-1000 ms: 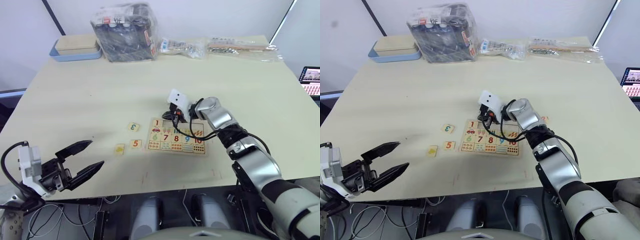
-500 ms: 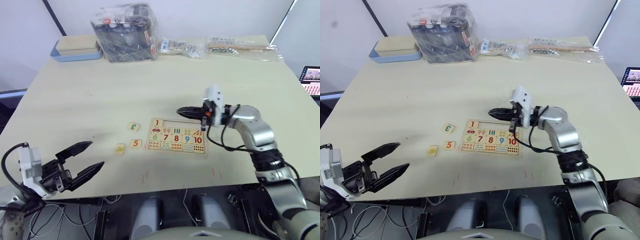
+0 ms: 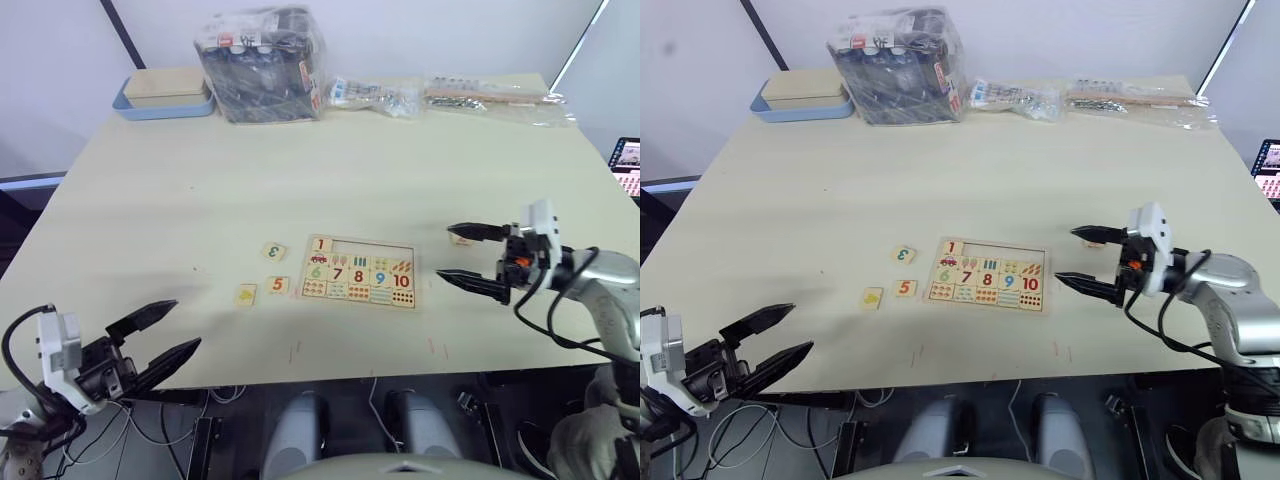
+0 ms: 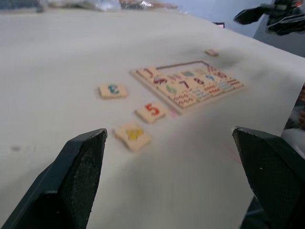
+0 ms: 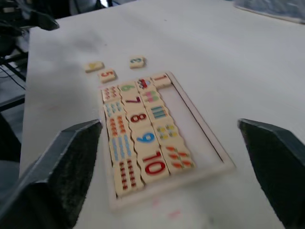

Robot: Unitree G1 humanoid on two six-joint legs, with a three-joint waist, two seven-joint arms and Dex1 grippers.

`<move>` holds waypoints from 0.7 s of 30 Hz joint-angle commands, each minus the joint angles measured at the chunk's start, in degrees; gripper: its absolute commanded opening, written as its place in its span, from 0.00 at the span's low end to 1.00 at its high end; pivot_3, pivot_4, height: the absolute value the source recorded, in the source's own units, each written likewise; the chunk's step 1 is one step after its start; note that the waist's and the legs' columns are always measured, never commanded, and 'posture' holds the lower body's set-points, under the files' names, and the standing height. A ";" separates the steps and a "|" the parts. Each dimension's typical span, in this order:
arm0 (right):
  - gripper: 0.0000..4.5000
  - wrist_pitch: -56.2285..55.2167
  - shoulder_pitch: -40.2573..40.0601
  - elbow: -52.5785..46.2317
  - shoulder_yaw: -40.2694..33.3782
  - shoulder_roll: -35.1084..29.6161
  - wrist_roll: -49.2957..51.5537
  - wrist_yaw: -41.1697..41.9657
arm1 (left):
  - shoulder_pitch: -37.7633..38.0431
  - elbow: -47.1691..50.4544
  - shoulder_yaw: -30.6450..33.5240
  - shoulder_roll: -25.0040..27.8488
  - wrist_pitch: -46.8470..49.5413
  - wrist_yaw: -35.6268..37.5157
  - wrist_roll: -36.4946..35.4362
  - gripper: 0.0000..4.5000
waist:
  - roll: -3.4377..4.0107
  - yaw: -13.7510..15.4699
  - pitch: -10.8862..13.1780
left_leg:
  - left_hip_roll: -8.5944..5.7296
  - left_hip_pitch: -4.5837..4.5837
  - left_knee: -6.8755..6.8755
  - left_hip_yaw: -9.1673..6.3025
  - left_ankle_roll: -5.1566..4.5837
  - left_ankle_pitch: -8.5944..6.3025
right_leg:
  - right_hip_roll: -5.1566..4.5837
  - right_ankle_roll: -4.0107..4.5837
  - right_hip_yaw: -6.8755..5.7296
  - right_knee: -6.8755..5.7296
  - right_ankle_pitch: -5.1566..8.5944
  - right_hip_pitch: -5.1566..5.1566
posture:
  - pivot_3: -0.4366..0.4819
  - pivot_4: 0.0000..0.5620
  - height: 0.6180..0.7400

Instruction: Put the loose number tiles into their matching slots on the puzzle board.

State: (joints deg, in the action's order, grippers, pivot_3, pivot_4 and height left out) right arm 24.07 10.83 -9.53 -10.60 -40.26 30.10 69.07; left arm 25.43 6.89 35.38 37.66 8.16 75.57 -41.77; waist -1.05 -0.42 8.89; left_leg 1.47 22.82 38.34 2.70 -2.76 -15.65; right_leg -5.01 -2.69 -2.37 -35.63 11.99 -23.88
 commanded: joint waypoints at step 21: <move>1.00 -9.73 -18.49 5.07 -15.97 -4.75 0.65 -1.68 | -1.11 -6.15 -0.45 -0.36 -5.14 3.75 1.39 1.00 | -0.01 1.22 -0.03 | 0.04 -0.01 0.02 0.06 -0.02 -0.01 | 0.01 -0.04 0.03 0.04 0.01 -0.01 | 0.48 0.27 1.00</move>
State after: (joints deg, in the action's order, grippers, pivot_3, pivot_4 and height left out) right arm 15.45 -8.54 -3.83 -25.42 -43.68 30.37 67.12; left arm 24.25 0.20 34.81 37.27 3.88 78.81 -40.04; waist -1.05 0.80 8.86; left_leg 1.51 22.80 38.37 2.76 -2.78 -15.65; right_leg -4.99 -2.73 -2.34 -35.59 12.01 -23.89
